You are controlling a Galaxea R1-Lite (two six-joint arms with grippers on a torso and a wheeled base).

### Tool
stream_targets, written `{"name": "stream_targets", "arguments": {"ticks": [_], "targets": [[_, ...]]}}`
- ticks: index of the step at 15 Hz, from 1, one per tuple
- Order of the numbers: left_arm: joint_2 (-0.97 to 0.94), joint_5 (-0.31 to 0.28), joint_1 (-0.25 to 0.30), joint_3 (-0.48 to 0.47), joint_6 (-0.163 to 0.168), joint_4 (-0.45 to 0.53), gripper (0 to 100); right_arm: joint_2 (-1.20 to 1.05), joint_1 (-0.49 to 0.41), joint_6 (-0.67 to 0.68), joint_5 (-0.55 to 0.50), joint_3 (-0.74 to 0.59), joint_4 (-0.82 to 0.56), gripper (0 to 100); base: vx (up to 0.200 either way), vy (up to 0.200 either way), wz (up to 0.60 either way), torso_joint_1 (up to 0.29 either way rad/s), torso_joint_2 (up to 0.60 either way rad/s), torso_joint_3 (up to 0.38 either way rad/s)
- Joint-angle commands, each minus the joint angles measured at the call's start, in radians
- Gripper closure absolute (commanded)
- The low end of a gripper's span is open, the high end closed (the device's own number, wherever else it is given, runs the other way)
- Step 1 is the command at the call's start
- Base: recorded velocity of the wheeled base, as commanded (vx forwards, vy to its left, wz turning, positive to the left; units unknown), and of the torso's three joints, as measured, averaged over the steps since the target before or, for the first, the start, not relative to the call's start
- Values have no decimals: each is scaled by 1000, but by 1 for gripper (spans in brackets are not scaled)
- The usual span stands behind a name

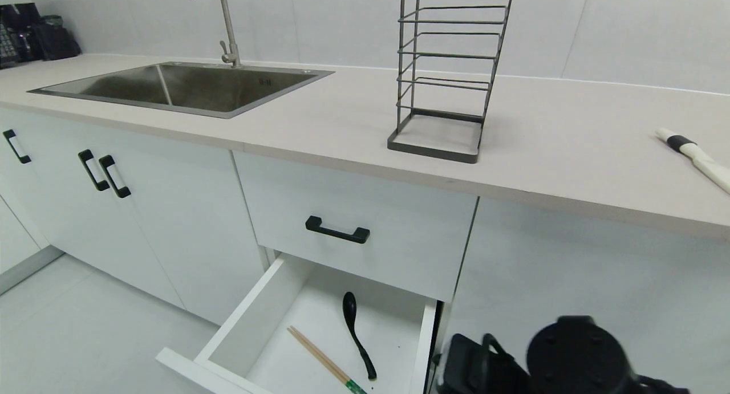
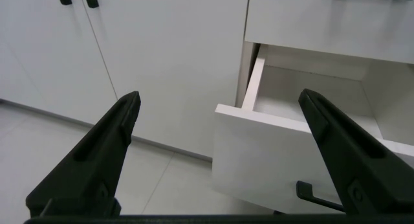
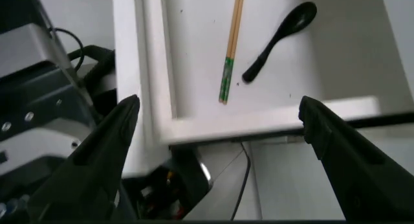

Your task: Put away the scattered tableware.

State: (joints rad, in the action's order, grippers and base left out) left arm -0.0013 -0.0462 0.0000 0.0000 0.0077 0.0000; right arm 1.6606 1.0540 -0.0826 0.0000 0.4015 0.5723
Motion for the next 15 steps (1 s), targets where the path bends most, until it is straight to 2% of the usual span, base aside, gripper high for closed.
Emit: {"name": "stream_targets", "arguments": {"ticks": [1, 2, 4, 9, 12, 13, 14, 15], "targets": [[1, 0, 0, 0, 0, -2, 0, -303, -49, 1, 31, -191, -22, 0, 0, 0, 0, 0, 0, 0], [1, 0, 0, 0, 0, 0, 0, -458, -126, -5, 100, -254, -62, 0, 0, 0, 0, 0, 0, 0], [1, 0, 0, 0, 0, 0, 0, -677, -200, -5, 173, -291, -126, 0, 0, 0, 0, 0, 0, 0], [1, 0, 0, 0, 0, 0, 0, -1125, -333, 1, 190, -366, -223, 0, 0, 0, 0, 0, 0, 0], [1, 0, 0, 0, 0, 0, 0, -1234, -378, 3, 216, -365, -230, 0, 0, 0, 0, 0, 0, 0], [1, 0, 0, 0, 0, 0, 0, -1266, -422, 4, 227, -362, -230, 0, 0, 0, 0, 0, 0, 0], [1, 0, 0, 0, 0, 0, 0, -1286, -503, 4, 235, -360, -230, 0, 0, 0, 0, 0, 0, 0], [1, 0, 0, 0, 0, 0, 0, -1288, -625, 15, 250, -362, -230, 0, 0, 0, 0, 0, 0, 0]]}}
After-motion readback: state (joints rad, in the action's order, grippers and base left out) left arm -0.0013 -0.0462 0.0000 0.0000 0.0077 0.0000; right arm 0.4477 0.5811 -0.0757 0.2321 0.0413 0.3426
